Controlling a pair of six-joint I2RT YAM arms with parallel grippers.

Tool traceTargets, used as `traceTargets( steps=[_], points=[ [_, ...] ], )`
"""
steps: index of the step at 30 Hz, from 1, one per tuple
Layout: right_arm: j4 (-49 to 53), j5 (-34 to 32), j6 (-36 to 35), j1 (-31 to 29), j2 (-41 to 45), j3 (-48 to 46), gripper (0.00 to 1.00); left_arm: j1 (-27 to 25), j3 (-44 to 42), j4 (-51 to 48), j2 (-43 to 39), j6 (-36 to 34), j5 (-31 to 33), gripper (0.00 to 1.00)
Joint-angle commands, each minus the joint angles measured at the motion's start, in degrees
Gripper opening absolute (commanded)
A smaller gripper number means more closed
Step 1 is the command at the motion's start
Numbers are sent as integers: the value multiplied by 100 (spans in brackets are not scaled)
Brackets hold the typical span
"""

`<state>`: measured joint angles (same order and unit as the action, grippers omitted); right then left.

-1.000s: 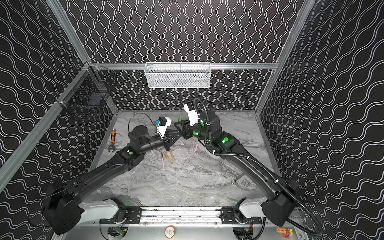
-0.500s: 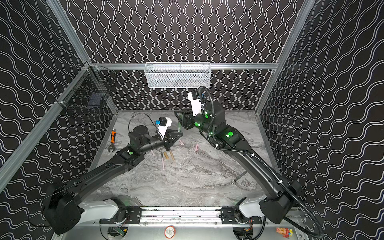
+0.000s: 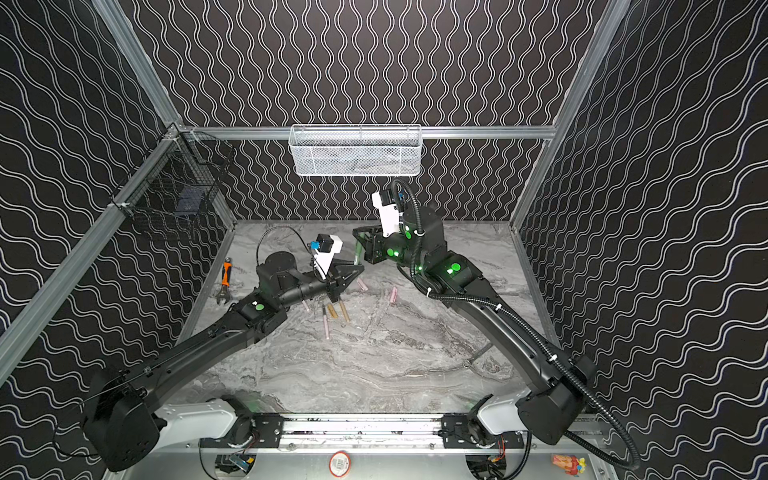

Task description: Insert the pens into the pen caps

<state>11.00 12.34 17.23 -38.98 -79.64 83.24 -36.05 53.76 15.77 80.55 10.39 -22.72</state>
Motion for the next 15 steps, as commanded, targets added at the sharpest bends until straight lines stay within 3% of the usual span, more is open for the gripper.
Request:
traceTargets(
  steps=[1, 5, 15],
  points=[
    [116, 335, 126, -42, 137, -253, 0, 28, 322, 686, 42, 179, 356, 0],
    [67, 295, 43, -40, 255, -597, 0, 64, 871, 655, 190, 92, 621, 0],
    [178, 107, -426, -40, 476, -1263, 0, 283, 2274, 180, 854, 153, 388, 0]
  ],
)
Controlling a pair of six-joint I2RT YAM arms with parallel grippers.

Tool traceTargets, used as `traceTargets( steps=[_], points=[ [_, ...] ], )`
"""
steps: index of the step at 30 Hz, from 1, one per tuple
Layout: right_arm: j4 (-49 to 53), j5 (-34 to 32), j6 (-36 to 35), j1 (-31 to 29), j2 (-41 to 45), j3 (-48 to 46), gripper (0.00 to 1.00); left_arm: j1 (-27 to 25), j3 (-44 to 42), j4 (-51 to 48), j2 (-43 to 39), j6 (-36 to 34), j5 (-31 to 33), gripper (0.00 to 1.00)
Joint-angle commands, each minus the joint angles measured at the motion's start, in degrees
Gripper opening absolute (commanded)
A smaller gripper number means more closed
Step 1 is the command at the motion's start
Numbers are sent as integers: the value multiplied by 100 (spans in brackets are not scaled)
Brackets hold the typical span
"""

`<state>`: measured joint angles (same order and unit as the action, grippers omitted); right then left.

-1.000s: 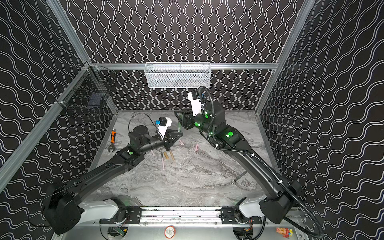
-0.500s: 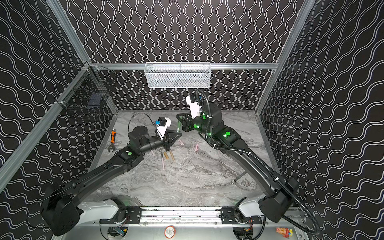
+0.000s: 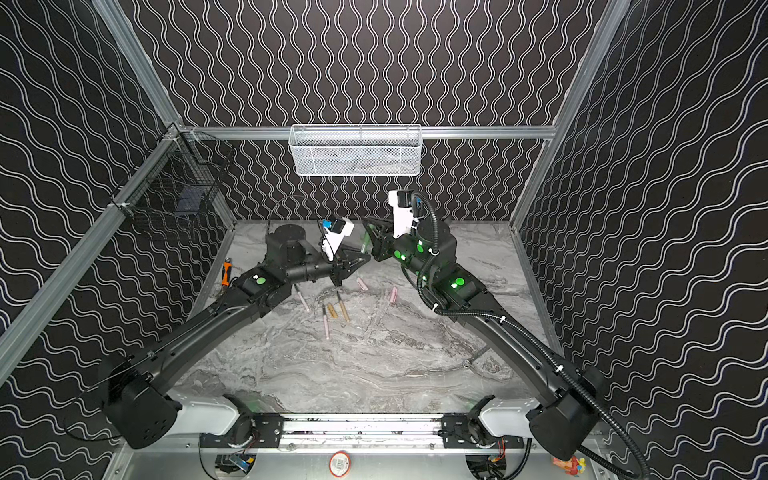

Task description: Insert the pens into the pen caps

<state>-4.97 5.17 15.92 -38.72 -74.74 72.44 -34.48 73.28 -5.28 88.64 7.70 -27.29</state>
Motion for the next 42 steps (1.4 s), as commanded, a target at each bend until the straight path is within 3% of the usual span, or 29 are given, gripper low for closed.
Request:
traceTargets(
  steps=[1, 22, 42],
  points=[
    [1810, 828, -341, -66, -23, -215, 0, 134, 367, 2240, 78, 383, 814, 0],
    [1217, 1493, 23, -204, -115, -1238, 0, 560, 379, 3214, 175, 819, 942, 0],
    [1370, 1694, 7, -345, -501, -1095, 4, 562, 7, 3850, 156, 906, 496, 0]
  ],
)
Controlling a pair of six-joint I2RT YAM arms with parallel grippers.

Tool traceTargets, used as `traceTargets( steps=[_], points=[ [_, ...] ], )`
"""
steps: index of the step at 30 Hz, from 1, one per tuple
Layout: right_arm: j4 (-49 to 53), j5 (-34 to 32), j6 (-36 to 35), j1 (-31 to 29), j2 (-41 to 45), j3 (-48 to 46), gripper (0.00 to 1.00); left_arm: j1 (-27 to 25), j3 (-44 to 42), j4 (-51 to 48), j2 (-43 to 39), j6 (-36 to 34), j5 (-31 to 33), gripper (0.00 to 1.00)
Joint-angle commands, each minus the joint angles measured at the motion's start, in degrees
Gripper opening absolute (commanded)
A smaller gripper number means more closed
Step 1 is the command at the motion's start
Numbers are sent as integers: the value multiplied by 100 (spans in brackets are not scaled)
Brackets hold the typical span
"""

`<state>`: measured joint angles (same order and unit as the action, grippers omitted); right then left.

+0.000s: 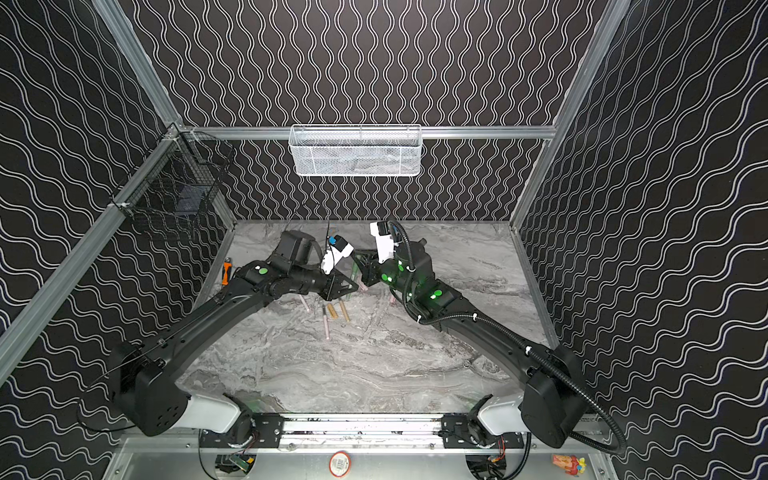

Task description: Insert the pens into the pen caps

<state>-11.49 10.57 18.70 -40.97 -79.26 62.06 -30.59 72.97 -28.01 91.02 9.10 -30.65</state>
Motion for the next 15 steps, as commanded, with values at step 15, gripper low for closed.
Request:
traceTargets(
  steps=[15],
  points=[
    [2184, 973, -191, -215, -66, 434, 17, 169, -592, 6289, -412, 922, 701, 0]
  ],
)
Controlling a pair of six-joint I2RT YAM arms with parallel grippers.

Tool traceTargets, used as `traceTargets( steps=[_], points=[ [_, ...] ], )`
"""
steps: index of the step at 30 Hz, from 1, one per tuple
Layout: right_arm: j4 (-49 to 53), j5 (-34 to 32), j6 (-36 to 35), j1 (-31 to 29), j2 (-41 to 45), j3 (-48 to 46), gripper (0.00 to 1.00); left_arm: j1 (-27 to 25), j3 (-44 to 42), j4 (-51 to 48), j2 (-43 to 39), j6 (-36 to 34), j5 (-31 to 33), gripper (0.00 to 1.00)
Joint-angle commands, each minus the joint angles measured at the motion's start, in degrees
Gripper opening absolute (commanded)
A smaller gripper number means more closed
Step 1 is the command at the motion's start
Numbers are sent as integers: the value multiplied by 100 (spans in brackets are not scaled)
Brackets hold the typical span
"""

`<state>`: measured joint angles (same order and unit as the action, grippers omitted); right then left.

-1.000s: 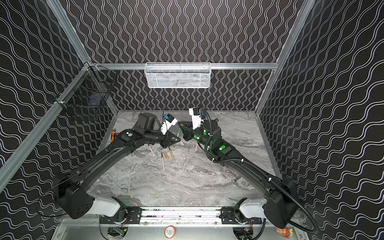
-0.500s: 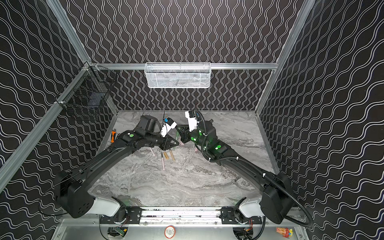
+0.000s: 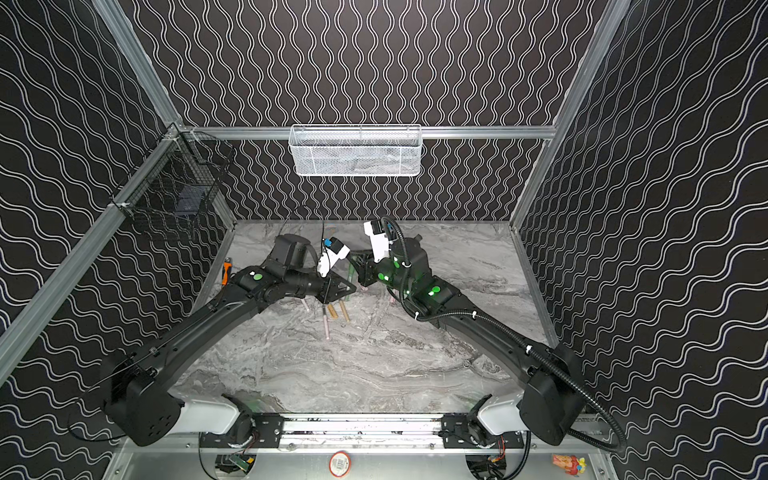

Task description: Insert the pens into the pen caps

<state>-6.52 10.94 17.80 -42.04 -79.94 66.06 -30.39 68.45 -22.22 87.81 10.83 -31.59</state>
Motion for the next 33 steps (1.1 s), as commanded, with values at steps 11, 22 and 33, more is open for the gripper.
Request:
traceTargets(
  steps=[11, 22, 33],
  points=[
    [1563, 691, -99, -105, 332, 241, 28, 79, -815, 5562, -308, 873, 636, 0],
    [2266, -5, -716, -89, 1107, 421, 28, 73, -875, 4892, -350, 746, 424, 0],
    [2428, 255, -1479, -85, 244, 1811, 47, -57, -1361, 4929, -523, 915, -53, 0]
  ],
)
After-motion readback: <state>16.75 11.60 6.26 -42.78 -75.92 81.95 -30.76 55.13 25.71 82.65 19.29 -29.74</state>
